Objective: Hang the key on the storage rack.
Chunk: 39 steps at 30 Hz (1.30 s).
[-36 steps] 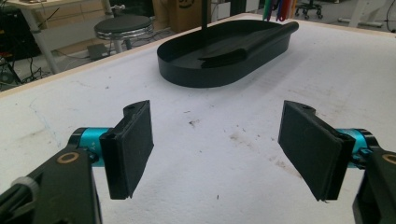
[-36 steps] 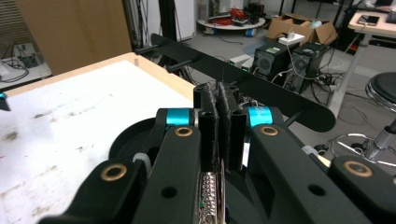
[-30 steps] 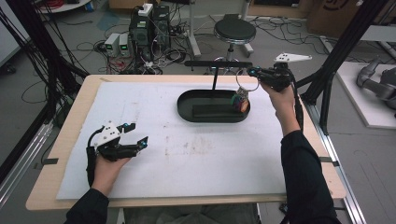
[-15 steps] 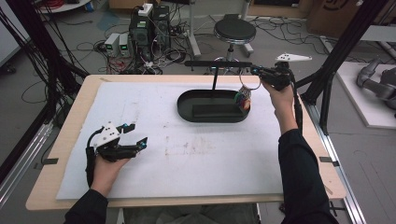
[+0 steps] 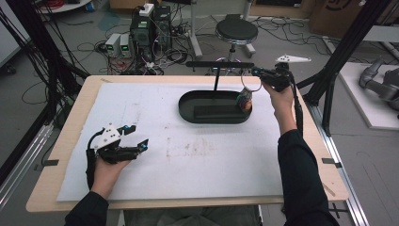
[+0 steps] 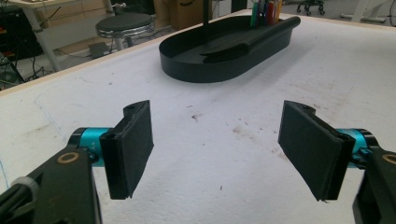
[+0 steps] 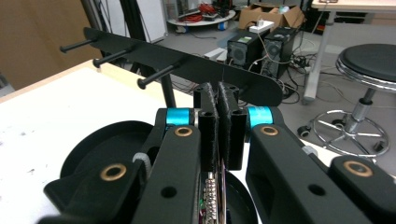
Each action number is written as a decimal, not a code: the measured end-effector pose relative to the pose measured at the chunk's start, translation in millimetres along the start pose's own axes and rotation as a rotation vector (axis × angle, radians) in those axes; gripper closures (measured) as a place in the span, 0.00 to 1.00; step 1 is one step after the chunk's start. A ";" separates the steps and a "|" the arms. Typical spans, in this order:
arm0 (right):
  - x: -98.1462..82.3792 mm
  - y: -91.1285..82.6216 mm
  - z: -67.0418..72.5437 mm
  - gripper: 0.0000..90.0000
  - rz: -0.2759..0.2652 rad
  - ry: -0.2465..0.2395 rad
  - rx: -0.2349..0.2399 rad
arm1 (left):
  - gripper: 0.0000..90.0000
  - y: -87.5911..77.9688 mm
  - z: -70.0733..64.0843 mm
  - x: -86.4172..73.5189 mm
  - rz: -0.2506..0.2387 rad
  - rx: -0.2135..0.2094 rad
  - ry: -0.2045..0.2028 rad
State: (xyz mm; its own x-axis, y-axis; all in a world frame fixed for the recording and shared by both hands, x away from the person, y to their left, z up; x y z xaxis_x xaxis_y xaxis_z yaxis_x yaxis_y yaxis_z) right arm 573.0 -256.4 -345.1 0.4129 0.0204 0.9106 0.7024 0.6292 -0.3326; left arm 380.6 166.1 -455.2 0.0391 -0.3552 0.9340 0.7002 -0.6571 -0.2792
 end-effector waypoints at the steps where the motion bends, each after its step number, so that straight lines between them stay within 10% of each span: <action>1: -0.1 0.0 -1.2 0.97 -0.001 0.000 -0.003 | 0.29 0.0 0.1 0.0 -0.002 0.001 -0.001; 24: -0.8 -3.4 -7.3 0.83 0.006 -0.021 -0.106 | 0.29 1.6 -1.4 1.4 -0.004 -0.007 0.005; 39: -0.8 -64.9 27.4 0.60 0.009 -0.116 -0.144 | 0.29 12.6 0.9 9.9 0.005 -0.004 0.014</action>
State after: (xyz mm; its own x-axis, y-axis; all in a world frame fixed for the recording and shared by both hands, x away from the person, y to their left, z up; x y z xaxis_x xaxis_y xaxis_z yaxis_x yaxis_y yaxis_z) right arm 511.3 -276.0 -317.5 0.3553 0.1206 0.9269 0.7785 0.5107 -0.3648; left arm 390.4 154.9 -449.4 0.0325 -0.3675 0.9295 0.6974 -0.6578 -0.2845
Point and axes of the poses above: each handheld gripper's, and its own axes: y roughly forward along the jaws, x roughly out of its top, z roughly to its left, the point moved 9 cm from there along y, roughly forward along the jaws, and after that the axes turned 10 degrees about y, right-handed, at the moved point
